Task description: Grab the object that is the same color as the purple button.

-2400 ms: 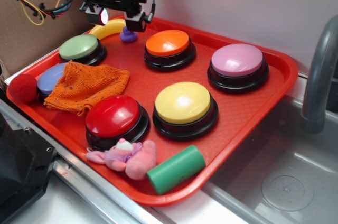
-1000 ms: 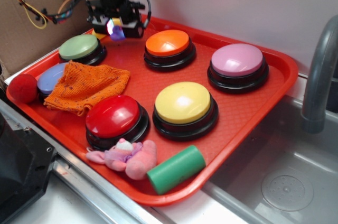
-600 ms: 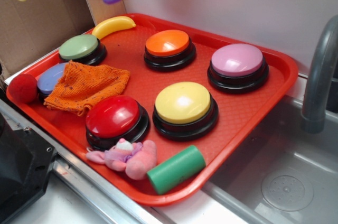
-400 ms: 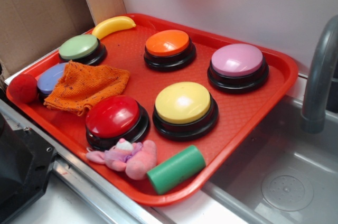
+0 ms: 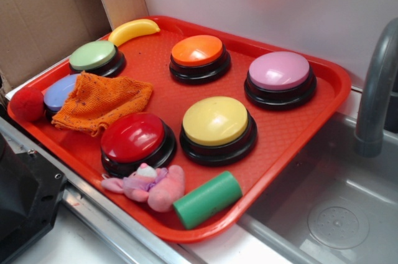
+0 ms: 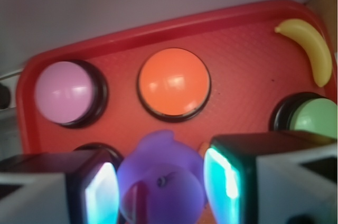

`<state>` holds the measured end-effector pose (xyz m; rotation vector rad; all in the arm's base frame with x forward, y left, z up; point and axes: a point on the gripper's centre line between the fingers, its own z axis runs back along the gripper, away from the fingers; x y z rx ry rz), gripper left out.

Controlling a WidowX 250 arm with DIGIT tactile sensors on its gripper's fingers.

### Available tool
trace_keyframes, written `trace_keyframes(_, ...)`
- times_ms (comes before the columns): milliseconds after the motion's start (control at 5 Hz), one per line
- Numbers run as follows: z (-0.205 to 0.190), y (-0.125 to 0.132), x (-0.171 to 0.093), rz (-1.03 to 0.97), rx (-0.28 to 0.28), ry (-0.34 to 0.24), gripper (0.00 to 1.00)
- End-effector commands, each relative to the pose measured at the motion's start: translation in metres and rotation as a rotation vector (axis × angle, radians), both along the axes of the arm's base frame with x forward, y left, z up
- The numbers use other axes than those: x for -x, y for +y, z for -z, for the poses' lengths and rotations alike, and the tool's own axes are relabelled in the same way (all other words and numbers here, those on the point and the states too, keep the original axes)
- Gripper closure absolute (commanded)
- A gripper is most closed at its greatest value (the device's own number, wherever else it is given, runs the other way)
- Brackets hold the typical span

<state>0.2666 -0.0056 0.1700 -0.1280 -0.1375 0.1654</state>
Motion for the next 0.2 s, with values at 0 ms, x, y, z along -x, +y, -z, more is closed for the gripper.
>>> trace_keyframes(0, -0.0195, 0.0230, 0.0071, -0.028, -0.011, -0.042, 1.00)
